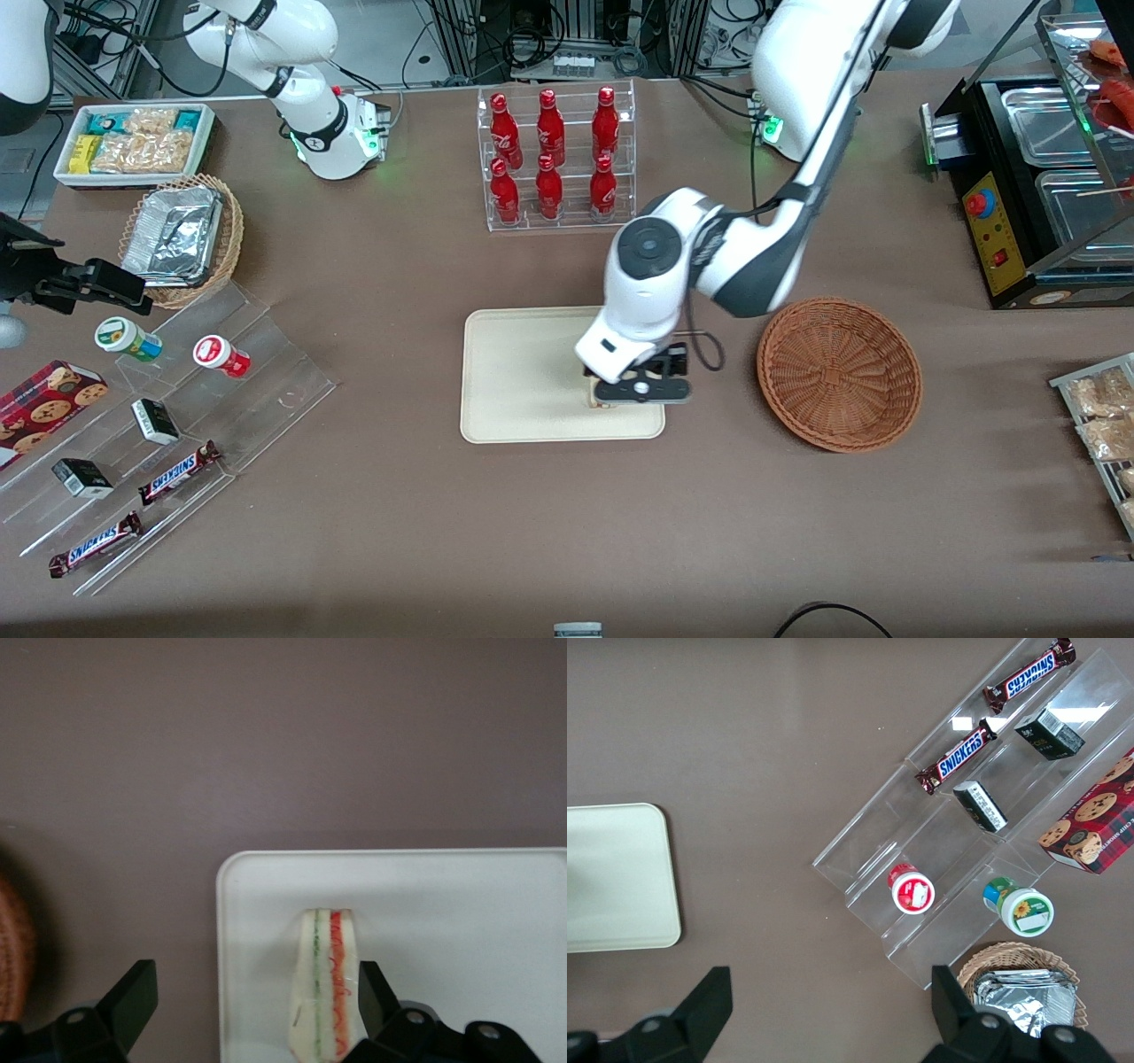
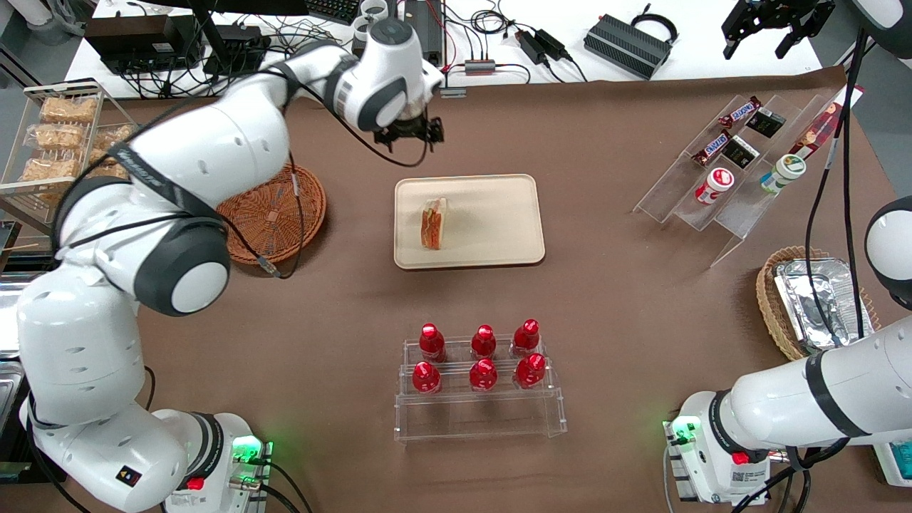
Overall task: Place sandwich from basket to tray
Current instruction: 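Raise the left gripper up away from the tray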
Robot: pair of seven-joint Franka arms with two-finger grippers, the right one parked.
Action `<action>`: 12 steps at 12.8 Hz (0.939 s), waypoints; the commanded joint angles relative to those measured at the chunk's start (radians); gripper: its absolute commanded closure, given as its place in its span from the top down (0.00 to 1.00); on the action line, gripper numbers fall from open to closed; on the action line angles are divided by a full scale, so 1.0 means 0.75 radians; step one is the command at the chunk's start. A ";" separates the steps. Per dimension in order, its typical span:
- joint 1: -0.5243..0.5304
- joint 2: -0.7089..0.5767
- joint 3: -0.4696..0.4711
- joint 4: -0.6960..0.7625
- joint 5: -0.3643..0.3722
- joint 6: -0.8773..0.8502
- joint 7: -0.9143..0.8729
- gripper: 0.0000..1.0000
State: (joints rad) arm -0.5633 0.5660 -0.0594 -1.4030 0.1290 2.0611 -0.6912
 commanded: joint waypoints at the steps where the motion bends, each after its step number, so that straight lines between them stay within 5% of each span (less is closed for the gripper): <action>1: 0.096 -0.100 -0.009 -0.017 -0.010 -0.111 0.028 1.00; 12: 0.611 -0.400 -0.019 0.114 -0.174 -0.772 0.674 1.00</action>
State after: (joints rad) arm -0.1764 0.3228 -0.0553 -1.3179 0.0381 1.5364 -0.2612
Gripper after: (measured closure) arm 0.000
